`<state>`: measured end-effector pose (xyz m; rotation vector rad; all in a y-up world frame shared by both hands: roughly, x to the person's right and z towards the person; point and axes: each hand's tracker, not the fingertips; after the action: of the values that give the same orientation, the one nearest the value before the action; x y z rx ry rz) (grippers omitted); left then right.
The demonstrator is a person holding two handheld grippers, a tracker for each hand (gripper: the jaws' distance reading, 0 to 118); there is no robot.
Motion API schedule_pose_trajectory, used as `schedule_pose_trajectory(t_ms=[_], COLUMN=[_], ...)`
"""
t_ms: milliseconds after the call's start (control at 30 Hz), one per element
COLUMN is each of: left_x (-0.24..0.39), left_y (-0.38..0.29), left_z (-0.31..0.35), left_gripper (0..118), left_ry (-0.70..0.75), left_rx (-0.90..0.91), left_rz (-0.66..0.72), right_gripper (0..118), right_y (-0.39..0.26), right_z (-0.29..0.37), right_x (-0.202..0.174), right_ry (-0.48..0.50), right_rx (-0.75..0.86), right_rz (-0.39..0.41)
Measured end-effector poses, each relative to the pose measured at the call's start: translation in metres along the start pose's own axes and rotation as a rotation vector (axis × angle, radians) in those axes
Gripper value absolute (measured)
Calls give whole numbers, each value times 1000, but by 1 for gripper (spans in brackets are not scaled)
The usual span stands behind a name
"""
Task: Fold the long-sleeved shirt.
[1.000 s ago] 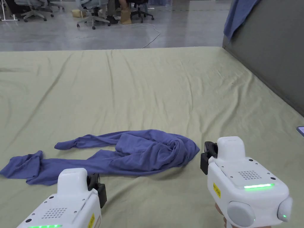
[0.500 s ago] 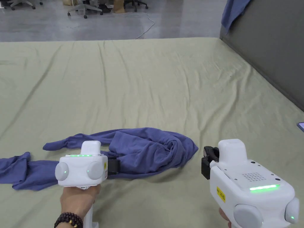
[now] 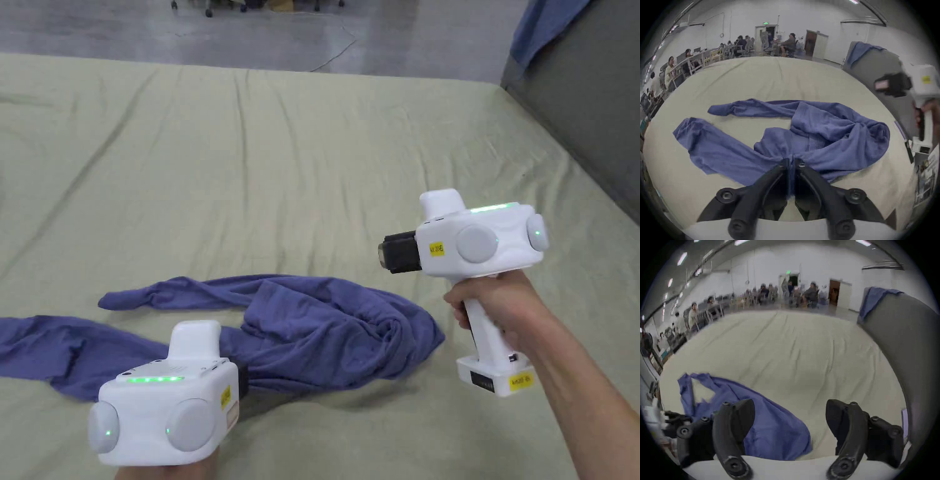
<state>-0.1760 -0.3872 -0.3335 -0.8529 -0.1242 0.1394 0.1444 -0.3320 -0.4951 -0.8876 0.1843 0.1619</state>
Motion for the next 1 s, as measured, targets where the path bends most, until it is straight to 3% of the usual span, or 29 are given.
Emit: schedule_pose_trajectory(t_ms=[200,300,333,400,500,567,700,800,867,1000], left_x=[2,4,4,4,5,1,-17,-32,-37,-32], left_y=[-7,-8,-7,-6,5,19,69,123,162,250], left_z=[7,8,8,8,8,14,38,66,94,150], left_gripper=[3,3,2,2,3,3,3,3,3,3], left_ry=[-27,-20,-17,-17,-10,-3,33,69,85,98], left_rx=[3,-3,-5,-9,-8,42,156,256,337,443], left_rz=[57,39,35,35,19,23,19,22,6,-57], right_gripper=[89,74,57,0,0,0,0,0,0,0], right_y=[-18,-37,-36,-28,-22,-13,20,52,75,131], right_z=[-82,-98,-94,-80,-62,-41,43,117,165,247], right_x=[3,-9,-13,-21,-31,-24,10,28,36,39], right_ry=[-28,58,-20,6,-62,-4,28,10,53,-4], right_rx=[-265,-388,-304,-325,-272,-214,53,233,356,514], right_rz=[43,87,113,100,191,147,-18,-76,-128,-114])
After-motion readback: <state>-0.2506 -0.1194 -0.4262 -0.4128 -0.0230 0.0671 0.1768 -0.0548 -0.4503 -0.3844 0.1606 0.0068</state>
